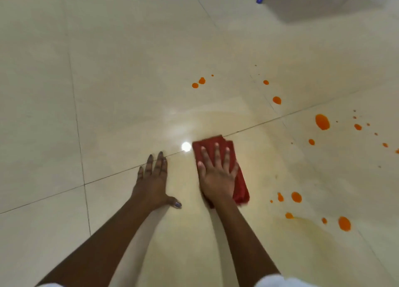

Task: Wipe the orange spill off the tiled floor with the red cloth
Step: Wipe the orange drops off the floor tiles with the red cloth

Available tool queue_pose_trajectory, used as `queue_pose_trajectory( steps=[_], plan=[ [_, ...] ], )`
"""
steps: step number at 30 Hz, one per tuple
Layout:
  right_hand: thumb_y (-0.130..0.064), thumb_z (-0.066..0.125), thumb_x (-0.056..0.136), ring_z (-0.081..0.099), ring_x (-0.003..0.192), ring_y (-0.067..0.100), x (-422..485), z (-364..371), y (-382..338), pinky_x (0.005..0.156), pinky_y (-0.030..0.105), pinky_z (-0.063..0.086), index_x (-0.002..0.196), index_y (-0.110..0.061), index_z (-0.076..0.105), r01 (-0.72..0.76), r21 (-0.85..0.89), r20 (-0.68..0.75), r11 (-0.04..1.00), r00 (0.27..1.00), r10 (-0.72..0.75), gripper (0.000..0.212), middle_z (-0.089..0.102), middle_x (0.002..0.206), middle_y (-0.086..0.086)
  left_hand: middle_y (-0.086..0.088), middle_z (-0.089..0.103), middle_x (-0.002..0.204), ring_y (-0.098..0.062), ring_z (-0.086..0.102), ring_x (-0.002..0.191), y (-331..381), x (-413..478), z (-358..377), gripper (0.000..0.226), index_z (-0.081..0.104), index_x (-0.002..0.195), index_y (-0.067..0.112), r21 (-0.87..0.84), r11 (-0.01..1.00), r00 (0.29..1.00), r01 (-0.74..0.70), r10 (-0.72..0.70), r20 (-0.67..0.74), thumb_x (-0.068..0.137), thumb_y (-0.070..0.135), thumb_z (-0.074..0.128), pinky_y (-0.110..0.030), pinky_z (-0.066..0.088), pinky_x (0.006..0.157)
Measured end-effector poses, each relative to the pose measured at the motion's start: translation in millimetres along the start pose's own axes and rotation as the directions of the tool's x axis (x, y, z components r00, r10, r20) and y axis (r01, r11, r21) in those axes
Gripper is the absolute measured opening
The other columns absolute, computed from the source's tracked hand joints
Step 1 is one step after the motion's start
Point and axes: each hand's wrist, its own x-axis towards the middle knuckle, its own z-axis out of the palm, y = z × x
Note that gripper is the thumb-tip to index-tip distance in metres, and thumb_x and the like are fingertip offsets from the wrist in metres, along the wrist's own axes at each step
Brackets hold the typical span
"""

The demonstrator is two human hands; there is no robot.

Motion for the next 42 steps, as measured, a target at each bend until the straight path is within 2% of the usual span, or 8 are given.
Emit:
queue_pose_trajectory(
  steps=[8, 14, 17, 23, 26, 29, 36, 42],
  plan=[
    [-0.051, 0.014, 0.097, -0.016, 0.143, 0.026, -86, -20, 123, 0.109, 0.058, -0.005, 0.145, -0.041, -0.006, -0.467, 0.098, 0.001, 0.879, 0.883, 0.469, 0.053, -0.015, 0.157, -0.001, -0.012, -0.021, 0.156, -0.032, -0.014, 0.145, 42, -21, 6, 0.133, -0.010, 0.148, 0.004, 0.042, 0.999, 0.999, -0.032, 0.034, -0.031, 0.063, 0.071, 0.067, -0.046, 0.001, 0.117],
    [-0.054, 0.023, 0.087, 0.036, 0.133, 0.037, -144, -3, 102, 0.103, 0.057, 0.028, 0.138, -0.032, 0.041, -0.274, 0.003, 0.000, 0.962, 0.962, 0.274, 0.058, 0.042, 0.144, 0.012, -0.010, -0.023, 0.156, -0.030, -0.021, 0.143, 144, -42, 45, 0.128, -0.011, 0.149, 0.010, 0.173, 0.919, 0.935, -0.354, 0.346, 0.076, 0.066, 0.060, 0.072, -0.045, -0.005, 0.116],
    [-0.046, 0.021, 0.093, 0.011, 0.143, 0.032, -117, -13, 148, 0.112, 0.054, 0.007, 0.144, -0.029, 0.029, -0.180, -0.105, -0.104, 0.978, 0.980, 0.170, 0.054, 0.022, 0.154, 0.009, -0.010, -0.030, 0.153, -0.034, -0.025, 0.141, 161, -37, 53, 0.132, -0.016, 0.148, 0.012, 0.225, 0.916, 0.942, -0.333, 0.315, 0.113, 0.064, 0.054, 0.077, -0.050, -0.004, 0.115],
    [-0.044, 0.010, 0.094, -0.003, 0.144, 0.028, -146, -17, 227, 0.114, 0.051, -0.005, 0.148, -0.030, 0.007, -0.585, 0.089, -0.154, 0.806, 0.791, 0.592, 0.056, 0.002, 0.158, 0.005, -0.010, -0.032, 0.152, -0.037, -0.025, 0.140, 174, -32, 54, 0.139, -0.016, 0.148, 0.011, 0.280, 0.923, 0.961, -0.264, 0.228, 0.155, 0.058, 0.054, 0.081, -0.057, 0.001, 0.114],
    [-0.041, 0.025, 0.090, 0.021, 0.140, 0.036, -154, 1, 159, 0.112, 0.052, 0.009, 0.144, -0.025, 0.029, -0.389, 0.132, -0.192, 0.912, 0.892, 0.408, 0.057, 0.024, 0.151, 0.011, -0.009, -0.034, 0.151, -0.038, -0.026, 0.140, 178, -32, 51, 0.138, -0.017, 0.148, 0.011, 0.288, 0.921, 0.960, -0.264, 0.223, 0.170, 0.059, 0.050, 0.082, -0.057, 0.002, 0.114],
    [-0.046, 0.013, 0.096, -0.006, 0.143, 0.031, -94, -8, 143, 0.115, 0.052, -0.004, 0.146, -0.032, 0.002, -0.119, -0.006, -0.103, 0.993, 0.988, 0.117, 0.054, 0.001, 0.156, 0.006, -0.005, -0.035, 0.151, -0.034, -0.028, 0.140, 173, -32, 49, 0.138, -0.018, 0.148, 0.014, 0.260, 0.925, 0.955, -0.277, 0.236, 0.178, 0.059, 0.050, 0.082, -0.054, 0.001, 0.115],
    [-0.042, 0.021, 0.096, 0.004, 0.144, 0.031, -119, -18, 216, 0.114, 0.053, 0.002, 0.148, -0.027, 0.017, -0.585, 0.119, -0.222, 0.802, 0.772, 0.596, 0.054, 0.010, 0.157, 0.008, -0.004, -0.036, 0.151, -0.034, -0.028, 0.140, 175, -35, 49, 0.138, -0.019, 0.147, 0.013, 0.260, 0.929, 0.959, -0.264, 0.225, 0.170, 0.060, 0.048, 0.082, -0.053, 0.001, 0.115],
    [-0.048, 0.008, 0.096, -0.016, 0.142, 0.027, -70, -13, 134, 0.113, 0.049, -0.012, 0.144, -0.035, -0.009, -0.137, -0.001, -0.107, 0.991, 0.985, 0.136, 0.053, -0.014, 0.153, 0.001, -0.001, -0.036, 0.151, -0.031, -0.030, 0.139, 170, -34, 48, 0.137, -0.019, 0.147, 0.015, 0.227, 0.936, 0.957, -0.268, 0.233, 0.171, 0.061, 0.047, 0.082, -0.051, -0.002, 0.115]
  ],
)
